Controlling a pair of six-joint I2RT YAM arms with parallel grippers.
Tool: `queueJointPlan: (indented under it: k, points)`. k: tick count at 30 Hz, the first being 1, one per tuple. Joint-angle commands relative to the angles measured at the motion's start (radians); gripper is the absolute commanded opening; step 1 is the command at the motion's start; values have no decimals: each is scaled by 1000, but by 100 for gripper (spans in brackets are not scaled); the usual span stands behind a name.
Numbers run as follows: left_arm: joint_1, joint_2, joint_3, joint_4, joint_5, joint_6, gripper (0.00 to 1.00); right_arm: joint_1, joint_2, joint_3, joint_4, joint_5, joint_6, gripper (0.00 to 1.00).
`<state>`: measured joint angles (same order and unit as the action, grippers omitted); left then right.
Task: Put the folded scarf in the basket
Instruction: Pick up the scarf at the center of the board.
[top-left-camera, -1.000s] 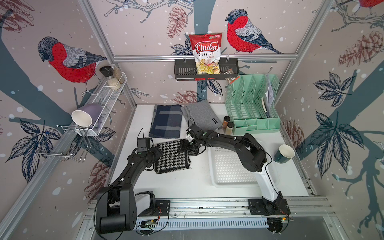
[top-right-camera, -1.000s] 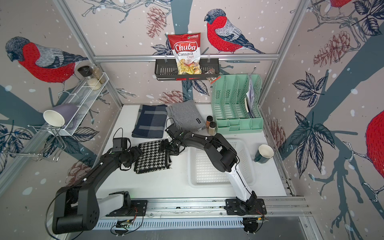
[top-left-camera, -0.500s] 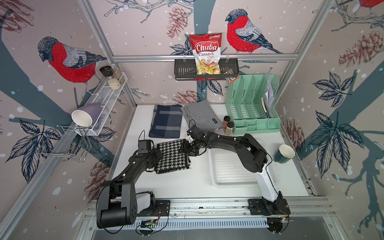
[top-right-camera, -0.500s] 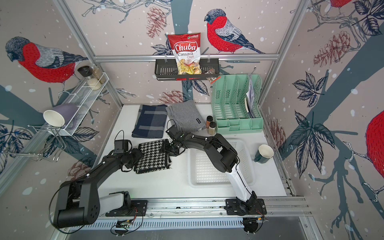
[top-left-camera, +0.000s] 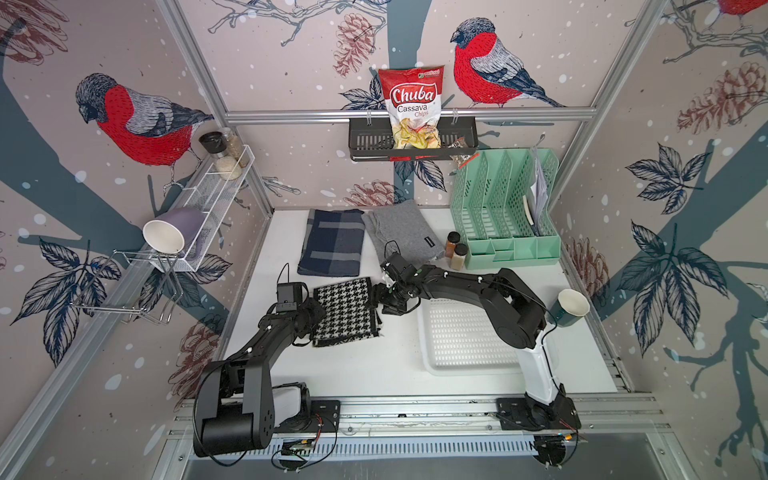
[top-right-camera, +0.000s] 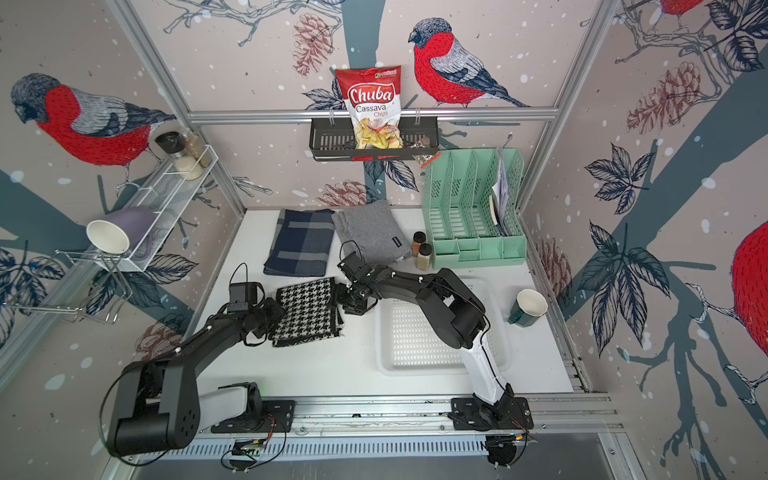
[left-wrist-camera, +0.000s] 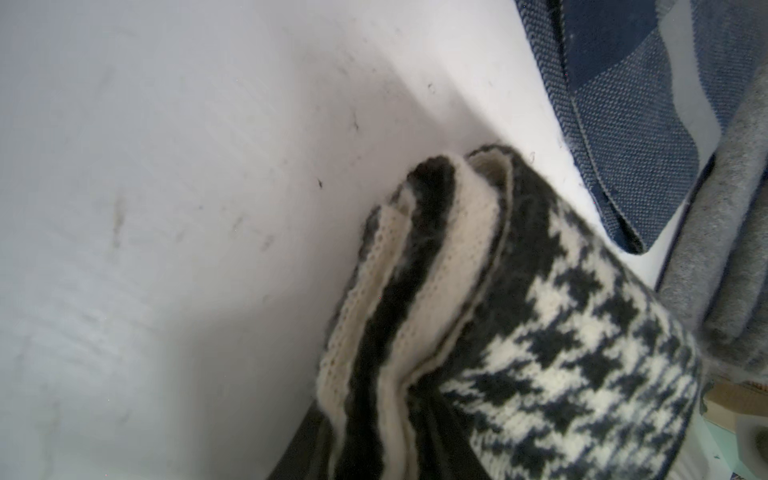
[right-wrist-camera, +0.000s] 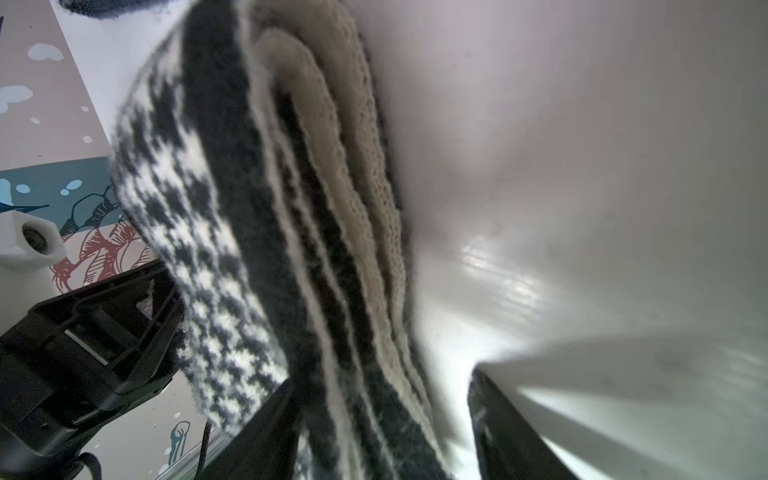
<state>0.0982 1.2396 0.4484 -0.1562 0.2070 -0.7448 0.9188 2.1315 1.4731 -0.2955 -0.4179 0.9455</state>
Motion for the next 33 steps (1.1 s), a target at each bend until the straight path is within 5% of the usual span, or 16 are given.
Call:
queueJointPlan:
  k: [1, 4, 12, 16, 20, 33]
  points:
    - [4, 1, -9, -40, -7, -6, 29, 4, 27, 6, -17, 19, 10, 59]
    - [4, -2, -14, -32, 2, -8, 26, 3, 54, 21, -6, 7, 13, 51]
    - [3, -3, -20, -5, 48, -15, 12, 22, 106, 77, 16, -30, 29, 49]
    - [4, -13, -18, -8, 57, -17, 0, 30, 107, 86, 15, -16, 50, 22]
    - [4, -58, -18, -8, 74, -35, 0, 38, 85, 90, 6, 17, 60, 1]
    - [2, -233, 17, -133, 136, -75, 0, 58, -17, 119, -82, 87, 51, 0]
